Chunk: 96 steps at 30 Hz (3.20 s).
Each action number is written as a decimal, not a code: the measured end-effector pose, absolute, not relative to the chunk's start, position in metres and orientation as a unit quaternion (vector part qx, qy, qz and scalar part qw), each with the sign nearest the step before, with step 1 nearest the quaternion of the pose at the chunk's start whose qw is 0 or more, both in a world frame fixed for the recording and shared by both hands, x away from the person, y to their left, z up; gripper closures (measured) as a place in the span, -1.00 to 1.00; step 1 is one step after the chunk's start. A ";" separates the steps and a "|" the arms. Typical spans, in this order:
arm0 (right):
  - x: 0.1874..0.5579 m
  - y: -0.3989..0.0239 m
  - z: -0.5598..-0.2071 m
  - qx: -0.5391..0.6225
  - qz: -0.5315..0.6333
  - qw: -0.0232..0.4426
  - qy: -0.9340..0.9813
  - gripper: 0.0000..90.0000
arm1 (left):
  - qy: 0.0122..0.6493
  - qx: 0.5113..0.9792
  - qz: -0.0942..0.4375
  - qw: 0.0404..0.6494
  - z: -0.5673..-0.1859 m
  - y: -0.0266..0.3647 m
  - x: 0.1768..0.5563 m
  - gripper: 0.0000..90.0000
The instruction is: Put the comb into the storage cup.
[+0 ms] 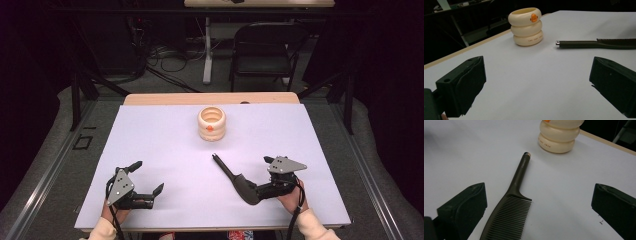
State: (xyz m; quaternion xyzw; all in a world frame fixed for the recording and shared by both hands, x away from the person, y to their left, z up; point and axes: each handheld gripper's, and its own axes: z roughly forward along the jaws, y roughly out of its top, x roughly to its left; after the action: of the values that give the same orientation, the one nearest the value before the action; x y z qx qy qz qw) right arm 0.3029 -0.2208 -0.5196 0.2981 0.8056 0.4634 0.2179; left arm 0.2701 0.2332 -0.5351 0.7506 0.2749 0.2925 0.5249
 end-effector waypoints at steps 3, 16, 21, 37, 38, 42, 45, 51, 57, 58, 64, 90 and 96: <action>0.306 -0.217 -0.519 0.296 0.462 0.219 0.807 -1.00 | 0.276 0.750 0.292 0.525 -0.535 0.234 0.270 -0.99; 0.329 -0.194 -0.519 0.314 0.449 0.190 0.815 -1.00 | 0.275 0.754 0.295 0.518 -0.535 0.235 0.270 -0.99; 0.334 -0.190 -0.519 0.315 0.447 0.189 0.816 -1.00 | 0.276 0.755 0.295 0.517 -0.535 0.235 0.270 -0.99; 0.347 -0.176 -0.522 0.318 0.436 0.176 0.823 -1.00 | 0.277 0.756 0.295 0.515 -0.535 0.235 0.270 -1.00; 0.348 -0.174 -0.522 0.314 0.436 0.173 0.825 -1.00 | 0.277 0.756 0.295 0.515 -0.535 0.235 0.270 -1.00; 0.350 -0.170 -0.522 0.312 0.436 0.170 0.827 -1.00 | 0.277 0.756 0.295 0.515 -0.535 0.235 0.270 -1.00; 0.351 -0.167 -0.523 0.305 0.436 0.163 0.831 -1.00 | 0.276 0.757 0.295 0.513 -0.535 0.235 0.270 -1.00; 0.355 -0.161 -0.524 0.294 0.431 0.159 0.838 -1.00 | 0.276 0.757 0.295 0.514 -0.535 0.235 0.271 -1.00; 0.359 -0.155 -0.524 0.290 0.432 0.155 0.840 -1.00 | 0.276 0.758 0.294 0.513 -0.535 0.235 0.271 -1.00; 0.360 -0.154 -0.525 0.290 0.432 0.153 0.840 -1.00 | 0.276 0.758 0.294 0.512 -0.535 0.235 0.271 -1.00; 0.363 -0.149 -0.525 0.286 0.431 0.150 0.842 -1.00 | 0.276 0.758 0.293 0.513 -0.535 0.234 0.271 -1.00; 0.373 -0.122 -0.530 0.257 0.423 0.144 0.857 -0.97 | 0.276 0.763 0.290 0.507 -0.535 0.234 0.271 -1.00; 0.374 -0.116 -0.532 0.253 0.419 0.148 0.859 -0.66 | 0.277 0.763 0.290 0.507 -0.535 0.234 0.271 -1.00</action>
State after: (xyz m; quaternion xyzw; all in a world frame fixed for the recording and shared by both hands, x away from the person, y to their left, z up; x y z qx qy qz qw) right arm 0.3739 -0.1165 -0.5320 0.2530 0.8594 0.4188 0.1484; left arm 0.2714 0.2337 -0.5351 0.7630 0.2765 0.2901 0.5071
